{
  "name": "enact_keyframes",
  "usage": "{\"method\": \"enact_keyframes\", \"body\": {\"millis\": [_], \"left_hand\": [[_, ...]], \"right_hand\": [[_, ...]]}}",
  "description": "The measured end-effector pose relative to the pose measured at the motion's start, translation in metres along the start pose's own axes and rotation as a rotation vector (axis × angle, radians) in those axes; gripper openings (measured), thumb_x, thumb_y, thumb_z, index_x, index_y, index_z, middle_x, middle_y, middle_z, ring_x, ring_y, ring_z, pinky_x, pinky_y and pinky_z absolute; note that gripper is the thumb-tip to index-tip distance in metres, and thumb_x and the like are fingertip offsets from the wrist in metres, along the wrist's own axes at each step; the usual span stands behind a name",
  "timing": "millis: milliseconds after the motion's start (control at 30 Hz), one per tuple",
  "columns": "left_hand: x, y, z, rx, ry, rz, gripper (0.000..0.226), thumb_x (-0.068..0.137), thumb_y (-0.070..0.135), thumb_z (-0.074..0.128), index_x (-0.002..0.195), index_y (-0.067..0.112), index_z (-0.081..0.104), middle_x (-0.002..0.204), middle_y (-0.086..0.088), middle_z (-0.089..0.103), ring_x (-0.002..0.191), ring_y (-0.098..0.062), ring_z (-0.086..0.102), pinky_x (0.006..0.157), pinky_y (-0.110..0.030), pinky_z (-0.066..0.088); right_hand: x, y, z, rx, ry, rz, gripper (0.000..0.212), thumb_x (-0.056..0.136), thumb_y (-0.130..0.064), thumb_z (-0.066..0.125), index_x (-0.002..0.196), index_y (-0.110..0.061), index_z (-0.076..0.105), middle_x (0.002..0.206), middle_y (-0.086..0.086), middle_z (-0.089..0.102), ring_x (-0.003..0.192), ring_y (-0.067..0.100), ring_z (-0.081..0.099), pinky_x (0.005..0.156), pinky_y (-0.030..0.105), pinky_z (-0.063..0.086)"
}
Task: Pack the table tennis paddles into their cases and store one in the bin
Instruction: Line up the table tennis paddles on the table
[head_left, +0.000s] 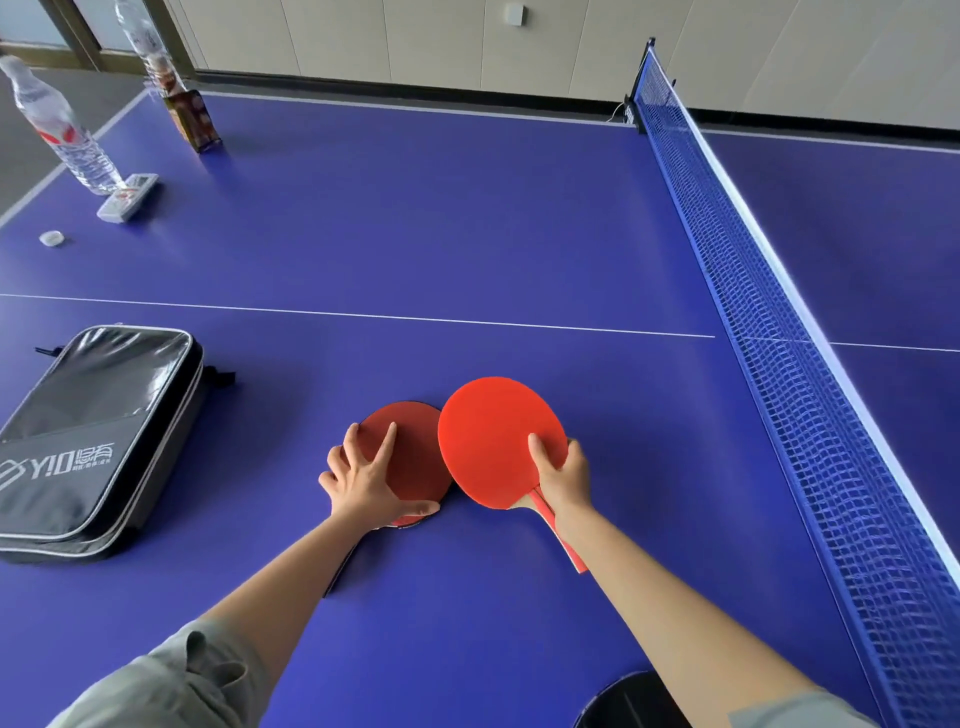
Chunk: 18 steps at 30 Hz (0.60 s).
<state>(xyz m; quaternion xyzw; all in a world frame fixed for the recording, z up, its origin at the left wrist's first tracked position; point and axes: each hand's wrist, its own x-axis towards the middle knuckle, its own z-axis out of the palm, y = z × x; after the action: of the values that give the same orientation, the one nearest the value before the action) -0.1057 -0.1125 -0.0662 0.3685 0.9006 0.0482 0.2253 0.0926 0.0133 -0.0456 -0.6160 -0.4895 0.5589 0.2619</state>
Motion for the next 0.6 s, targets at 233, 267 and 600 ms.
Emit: {"method": "enact_keyframes", "body": {"millis": [233, 267, 600], "left_hand": [[-0.039, 0.020, 0.032, -0.198, 0.101, -0.137, 0.116, 0.049, 0.083, 0.061, 0.144, 0.048, 0.004, 0.153, -0.006, -0.010, 0.132, -0.034, 0.007, 0.108, -0.048, 0.016], [-0.045, 0.023, 0.035, -0.234, 0.093, -0.142, 0.111, 0.054, 0.081, 0.062, 0.144, 0.048, 0.005, 0.153, -0.006, -0.011, 0.134, -0.033, 0.005, 0.108, -0.048, 0.014], [-0.040, -0.016, 0.001, -1.028, 0.119, -0.207, 0.043, 0.098, 0.044, 0.032, 0.129, 0.021, 0.052, 0.141, 0.000, 0.044, 0.134, -0.026, 0.019, 0.112, -0.047, 0.022]], "right_hand": [[-0.019, 0.002, 0.018, 0.120, 0.171, 0.124, 0.036, 0.086, -0.044, 0.063, 0.099, -0.012, 0.053, 0.107, 0.008, 0.064, 0.095, 0.026, 0.063, 0.089, 0.040, 0.052], [-0.025, 0.000, 0.024, 0.137, 0.172, 0.133, 0.036, 0.086, -0.044, 0.063, 0.100, -0.012, 0.053, 0.107, 0.009, 0.064, 0.097, 0.027, 0.063, 0.090, 0.041, 0.052], [-0.092, 0.005, 0.111, 0.234, 0.220, 0.213, 0.041, 0.095, -0.026, 0.054, 0.123, 0.004, 0.044, 0.124, 0.020, 0.058, 0.110, 0.033, 0.059, 0.082, 0.030, 0.043]]}}
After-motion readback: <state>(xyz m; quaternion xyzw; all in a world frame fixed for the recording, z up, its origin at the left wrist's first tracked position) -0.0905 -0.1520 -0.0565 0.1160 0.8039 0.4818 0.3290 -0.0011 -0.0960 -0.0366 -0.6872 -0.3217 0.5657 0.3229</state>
